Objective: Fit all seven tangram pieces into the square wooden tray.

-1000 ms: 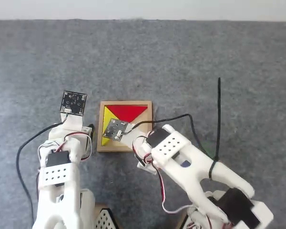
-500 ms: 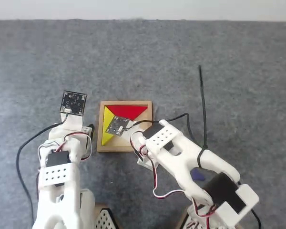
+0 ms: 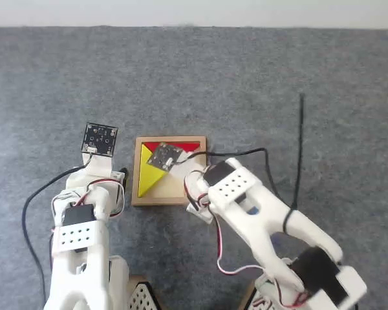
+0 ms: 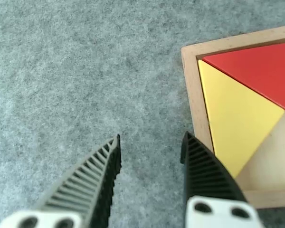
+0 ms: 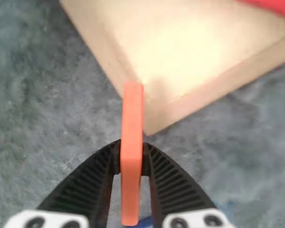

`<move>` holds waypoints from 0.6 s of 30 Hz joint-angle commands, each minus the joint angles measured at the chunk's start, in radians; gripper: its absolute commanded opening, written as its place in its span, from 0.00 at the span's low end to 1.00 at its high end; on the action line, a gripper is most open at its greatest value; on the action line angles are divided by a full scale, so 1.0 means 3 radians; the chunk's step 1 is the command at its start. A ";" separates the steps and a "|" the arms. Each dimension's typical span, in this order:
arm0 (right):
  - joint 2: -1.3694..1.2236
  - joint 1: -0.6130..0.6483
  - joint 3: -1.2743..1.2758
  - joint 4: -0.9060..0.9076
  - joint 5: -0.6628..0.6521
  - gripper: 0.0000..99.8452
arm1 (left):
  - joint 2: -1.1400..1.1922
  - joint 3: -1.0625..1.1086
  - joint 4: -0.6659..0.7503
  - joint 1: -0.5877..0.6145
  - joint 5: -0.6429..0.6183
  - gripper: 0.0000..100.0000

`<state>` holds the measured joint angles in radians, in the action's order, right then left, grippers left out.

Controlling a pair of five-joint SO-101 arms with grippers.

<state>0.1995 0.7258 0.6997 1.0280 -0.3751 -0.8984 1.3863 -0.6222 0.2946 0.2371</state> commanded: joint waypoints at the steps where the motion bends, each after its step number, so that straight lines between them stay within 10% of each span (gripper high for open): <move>1: 0.0396 -0.0141 -0.0077 -0.0038 0.0046 0.01 | -0.0097 -0.0084 -0.0026 0.0020 0.0010 0.21; 18: -0.1143 -0.0371 -0.1616 -0.0120 0.0399 0.01 | -0.0102 -0.0084 -0.0026 0.0015 0.0000 0.21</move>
<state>-0.0905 0.6444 0.3099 1.0019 -0.2677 -0.8984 1.3863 -0.6222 0.2946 0.2371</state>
